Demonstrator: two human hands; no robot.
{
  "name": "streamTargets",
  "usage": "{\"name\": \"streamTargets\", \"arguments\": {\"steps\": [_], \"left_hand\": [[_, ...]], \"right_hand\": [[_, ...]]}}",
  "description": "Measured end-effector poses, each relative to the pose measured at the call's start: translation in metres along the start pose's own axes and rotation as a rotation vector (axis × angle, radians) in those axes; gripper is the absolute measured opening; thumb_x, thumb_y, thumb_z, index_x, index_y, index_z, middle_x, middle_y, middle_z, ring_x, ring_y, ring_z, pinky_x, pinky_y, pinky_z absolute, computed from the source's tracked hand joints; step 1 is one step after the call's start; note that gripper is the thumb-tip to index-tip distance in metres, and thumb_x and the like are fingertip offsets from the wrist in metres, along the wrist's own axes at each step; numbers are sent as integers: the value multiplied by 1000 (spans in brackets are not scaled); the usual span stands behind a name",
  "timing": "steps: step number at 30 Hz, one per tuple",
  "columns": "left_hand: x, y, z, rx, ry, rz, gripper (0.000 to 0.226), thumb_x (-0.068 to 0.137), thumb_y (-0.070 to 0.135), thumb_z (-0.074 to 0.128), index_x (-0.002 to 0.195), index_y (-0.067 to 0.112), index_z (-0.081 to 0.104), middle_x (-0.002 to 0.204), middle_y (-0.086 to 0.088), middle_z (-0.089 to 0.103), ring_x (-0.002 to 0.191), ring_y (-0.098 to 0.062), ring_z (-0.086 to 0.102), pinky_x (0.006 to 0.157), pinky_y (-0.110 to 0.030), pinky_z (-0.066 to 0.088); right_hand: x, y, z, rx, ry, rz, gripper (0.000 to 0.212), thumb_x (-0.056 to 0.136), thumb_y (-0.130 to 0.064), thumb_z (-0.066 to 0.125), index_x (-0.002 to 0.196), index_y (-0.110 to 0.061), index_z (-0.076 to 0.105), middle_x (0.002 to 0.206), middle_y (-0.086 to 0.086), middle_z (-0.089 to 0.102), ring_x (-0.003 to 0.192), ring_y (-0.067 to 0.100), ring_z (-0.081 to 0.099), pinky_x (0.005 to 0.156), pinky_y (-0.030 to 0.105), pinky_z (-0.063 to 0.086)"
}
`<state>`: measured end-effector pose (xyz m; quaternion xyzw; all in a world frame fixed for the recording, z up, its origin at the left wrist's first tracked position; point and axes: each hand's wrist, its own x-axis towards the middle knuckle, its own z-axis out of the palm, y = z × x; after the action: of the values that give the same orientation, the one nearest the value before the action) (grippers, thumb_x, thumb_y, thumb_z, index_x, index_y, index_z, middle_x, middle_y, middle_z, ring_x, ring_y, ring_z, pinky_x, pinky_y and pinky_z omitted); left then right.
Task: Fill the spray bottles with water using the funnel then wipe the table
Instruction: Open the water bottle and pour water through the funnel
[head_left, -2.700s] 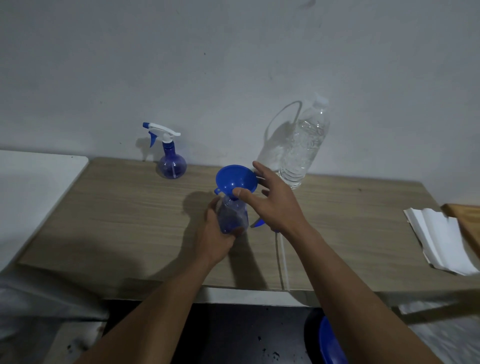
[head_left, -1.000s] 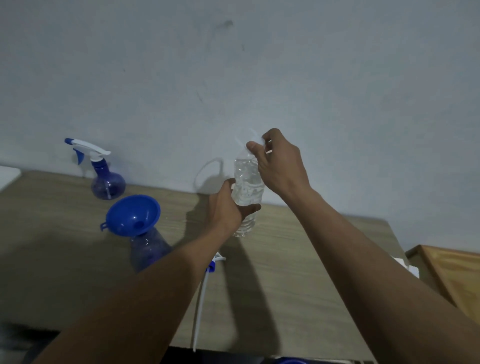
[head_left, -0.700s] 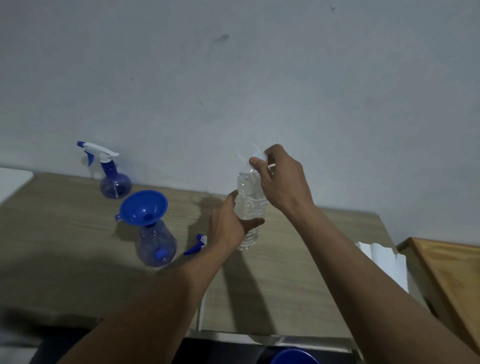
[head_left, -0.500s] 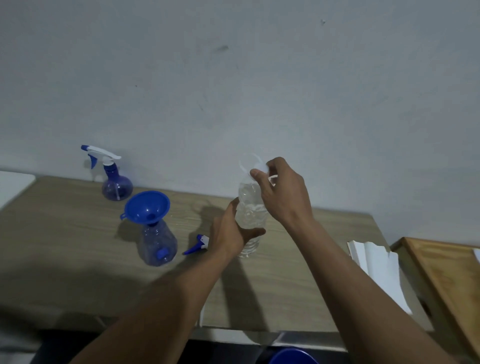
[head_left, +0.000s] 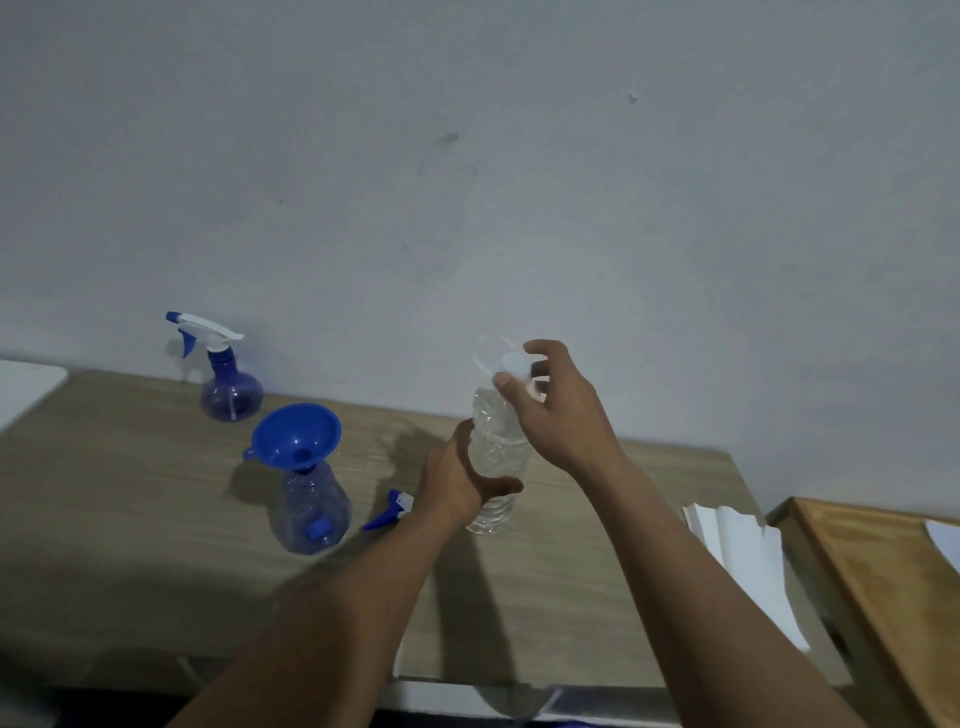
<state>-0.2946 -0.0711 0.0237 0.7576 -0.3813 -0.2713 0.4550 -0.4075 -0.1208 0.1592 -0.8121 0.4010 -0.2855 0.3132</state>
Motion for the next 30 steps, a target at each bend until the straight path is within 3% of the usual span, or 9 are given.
{"name": "streamTargets", "arguments": {"steps": [5, 9, 13, 16, 21, 26, 30], "left_hand": [[2, -3, 2, -50, -11, -15, 78, 42, 68, 81, 108, 40, 54, 98, 15, 69, 94, -13, 66, 85, -40, 58], [1, -4, 4, -108, -15, -6, 79, 43, 75, 75, 110, 39, 54, 98, 14, 71, 94, -14, 68, 85, -43, 59], [-4, -1, 4, -108, -36, 77, 100, 43, 75, 84, 128, 44, 41, 114, 19, 65, 106, -9, 64, 88, -38, 57], [-4, -3, 4, -158, -23, 72, 99, 46, 69, 87, 130, 46, 40, 118, 20, 64, 110, -8, 63, 92, -40, 56], [-1, -6, 0, -166, -59, 59, 98, 47, 61, 90, 130, 44, 42, 118, 21, 64, 110, -7, 63, 95, -40, 54], [-2, -6, -4, -181, -66, 43, 92, 49, 53, 91, 128, 42, 45, 117, 20, 64, 109, -8, 63, 96, -41, 53], [-1, -5, -5, -192, -86, 45, 93, 47, 56, 92, 127, 47, 44, 118, 21, 65, 109, -7, 64, 95, -42, 54]], "right_hand": [[5, -1, -7, 51, -29, -4, 21, 100, -33, 57, 119, -25, 56, 115, -5, 63, 104, 18, 64, 90, 43, 54], [3, 2, -9, 104, -40, 9, 30, 96, -38, 64, 123, -26, 55, 115, -8, 64, 104, 12, 63, 90, 35, 54], [3, 5, -6, 111, -19, 11, 22, 97, -37, 62, 115, -25, 57, 113, -13, 66, 106, 14, 64, 90, 40, 55], [5, 3, -5, 89, -33, -20, 22, 99, -32, 59, 120, -25, 59, 116, -12, 64, 107, 15, 64, 94, 40, 54], [7, 3, -4, 81, -13, 12, 26, 94, -41, 66, 111, -22, 60, 110, -12, 67, 103, 12, 64, 88, 33, 54], [15, -1, -14, 65, -160, -42, 22, 100, -30, 59, 120, -23, 64, 122, -10, 67, 107, 11, 65, 90, 32, 53], [17, -2, -13, 39, -78, -3, 30, 90, -44, 70, 110, -23, 62, 111, -9, 68, 104, 10, 65, 86, 30, 53]]}}
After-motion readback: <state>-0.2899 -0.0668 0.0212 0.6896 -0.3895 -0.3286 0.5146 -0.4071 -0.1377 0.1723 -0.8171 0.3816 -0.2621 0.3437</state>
